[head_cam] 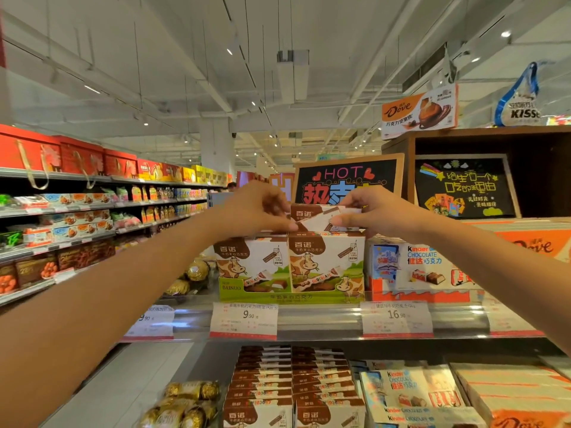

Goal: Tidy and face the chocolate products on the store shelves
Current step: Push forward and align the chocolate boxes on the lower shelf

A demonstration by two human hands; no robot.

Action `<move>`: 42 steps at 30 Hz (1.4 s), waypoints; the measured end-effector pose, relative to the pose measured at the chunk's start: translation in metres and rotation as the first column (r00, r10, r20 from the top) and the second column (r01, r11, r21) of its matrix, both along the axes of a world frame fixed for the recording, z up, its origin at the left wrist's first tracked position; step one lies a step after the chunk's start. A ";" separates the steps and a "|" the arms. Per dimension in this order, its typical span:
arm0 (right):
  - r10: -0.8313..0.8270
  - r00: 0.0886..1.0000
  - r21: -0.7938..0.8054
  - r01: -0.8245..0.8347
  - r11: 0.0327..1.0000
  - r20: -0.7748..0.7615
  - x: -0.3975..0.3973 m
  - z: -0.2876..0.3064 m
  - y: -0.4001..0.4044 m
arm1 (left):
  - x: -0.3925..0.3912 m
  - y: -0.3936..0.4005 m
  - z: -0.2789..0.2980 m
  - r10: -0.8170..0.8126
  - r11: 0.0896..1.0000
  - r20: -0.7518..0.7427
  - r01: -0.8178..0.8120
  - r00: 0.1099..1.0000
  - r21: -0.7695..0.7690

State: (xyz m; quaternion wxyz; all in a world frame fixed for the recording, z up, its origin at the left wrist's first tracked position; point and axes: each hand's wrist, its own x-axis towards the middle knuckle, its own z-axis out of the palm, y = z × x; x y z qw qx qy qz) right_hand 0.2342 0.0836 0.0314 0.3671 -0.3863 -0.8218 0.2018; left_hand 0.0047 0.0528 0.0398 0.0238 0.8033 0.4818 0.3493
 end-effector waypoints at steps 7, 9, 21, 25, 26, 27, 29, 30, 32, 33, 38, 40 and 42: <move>0.107 0.990 -0.010 -0.108 0.994 -0.089 0.014 -0.011 -0.001 | 0.002 0.011 0.007 -0.012 0.996 -0.127 0.023 0.992 0.087; 0.108 0.991 0.012 -0.107 0.994 -0.078 0.015 -0.012 0.000 | -0.003 0.010 0.007 0.005 0.997 -0.219 0.011 0.976 0.072; 0.067 0.991 0.059 -0.061 0.996 -0.117 0.015 -0.015 0.005 | 0.003 0.014 0.007 -0.097 0.991 -0.261 0.068 0.960 -0.117; 0.055 0.995 0.114 -0.045 0.992 -0.087 0.015 -0.016 0.005 | 0.008 0.009 0.010 -0.032 0.996 -0.311 0.057 0.950 0.070; 0.050 0.997 0.133 -0.041 0.990 -0.062 0.016 -0.016 0.005 | 0.006 0.007 0.014 -0.010 0.991 -0.254 0.043 0.967 0.125; 0.048 0.998 0.146 -0.041 0.988 -0.042 0.016 -0.016 0.005 | 0.003 0.003 0.020 0.009 0.984 -0.198 0.027 0.980 0.177; 0.053 0.998 0.152 -0.048 0.987 -0.031 0.015 -0.016 0.005 | -0.008 -0.005 0.031 0.059 0.959 -0.184 -0.005 0.981 0.283; 0.055 0.998 0.152 -0.049 0.987 -0.035 0.015 -0.016 0.005 | -0.014 -0.008 0.036 0.095 0.947 -0.224 -0.019 0.970 0.320; 0.051 0.997 0.141 -0.043 0.989 -0.052 0.014 -0.016 0.004 | -0.025 -0.011 0.040 0.148 0.939 -0.334 -0.026 0.931 0.343; 0.045 0.997 0.128 -0.037 0.991 -0.064 0.013 -0.016 0.004 | -0.029 -0.011 0.038 0.159 0.945 -0.383 -0.028 0.910 0.326; 0.014 0.993 0.097 -0.002 0.995 -0.121 0.008 -0.013 0.003 | -0.045 -0.001 0.004 0.177 0.970 -0.395 -0.091 0.901 0.227; 0.017 0.991 0.102 -0.004 0.995 -0.133 0.006 -0.011 0.003 | -0.043 0.002 -0.004 0.148 0.971 -0.340 -0.072 0.929 0.227; 0.012 0.998 0.099 -0.006 0.995 -0.062 0.005 -0.008 0.004 | -0.039 0.006 -0.006 0.128 0.973 -0.294 -0.062 0.947 0.223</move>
